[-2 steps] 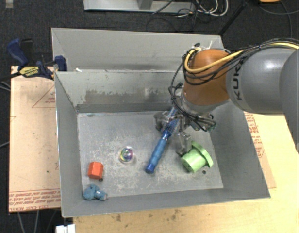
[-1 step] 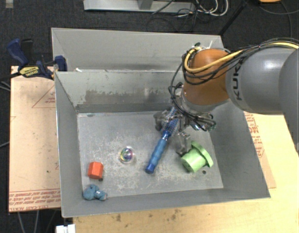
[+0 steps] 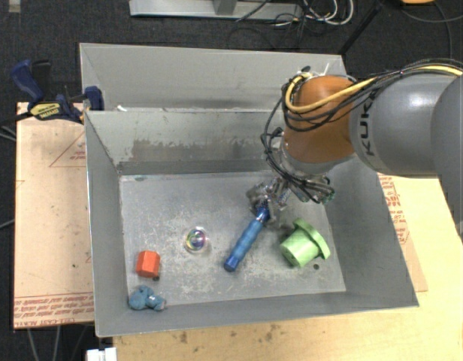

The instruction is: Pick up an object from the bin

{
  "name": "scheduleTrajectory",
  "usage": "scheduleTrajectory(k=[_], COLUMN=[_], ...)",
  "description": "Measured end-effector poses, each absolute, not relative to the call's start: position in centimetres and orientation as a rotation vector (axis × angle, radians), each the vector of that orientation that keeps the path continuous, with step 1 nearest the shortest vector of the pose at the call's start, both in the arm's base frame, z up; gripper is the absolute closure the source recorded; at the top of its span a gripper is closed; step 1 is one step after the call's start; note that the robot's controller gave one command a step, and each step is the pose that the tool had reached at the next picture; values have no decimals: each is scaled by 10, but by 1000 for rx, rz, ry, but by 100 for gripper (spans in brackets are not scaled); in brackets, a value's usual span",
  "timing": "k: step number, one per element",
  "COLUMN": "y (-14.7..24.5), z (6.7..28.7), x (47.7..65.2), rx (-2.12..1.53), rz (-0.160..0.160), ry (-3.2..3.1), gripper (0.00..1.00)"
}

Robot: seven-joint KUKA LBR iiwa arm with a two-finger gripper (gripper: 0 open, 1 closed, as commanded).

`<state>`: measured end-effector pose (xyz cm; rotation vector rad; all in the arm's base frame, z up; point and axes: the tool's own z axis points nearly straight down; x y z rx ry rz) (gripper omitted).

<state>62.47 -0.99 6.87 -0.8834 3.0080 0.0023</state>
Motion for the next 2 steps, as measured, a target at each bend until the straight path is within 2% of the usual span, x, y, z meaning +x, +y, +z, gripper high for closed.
scheduleTrajectory(k=[1,2], y=[-9,-9], z=[170,177], x=[627,628], rx=[-878,-875], rz=[-4,1], ry=[3005,3013], gripper=[100,100])
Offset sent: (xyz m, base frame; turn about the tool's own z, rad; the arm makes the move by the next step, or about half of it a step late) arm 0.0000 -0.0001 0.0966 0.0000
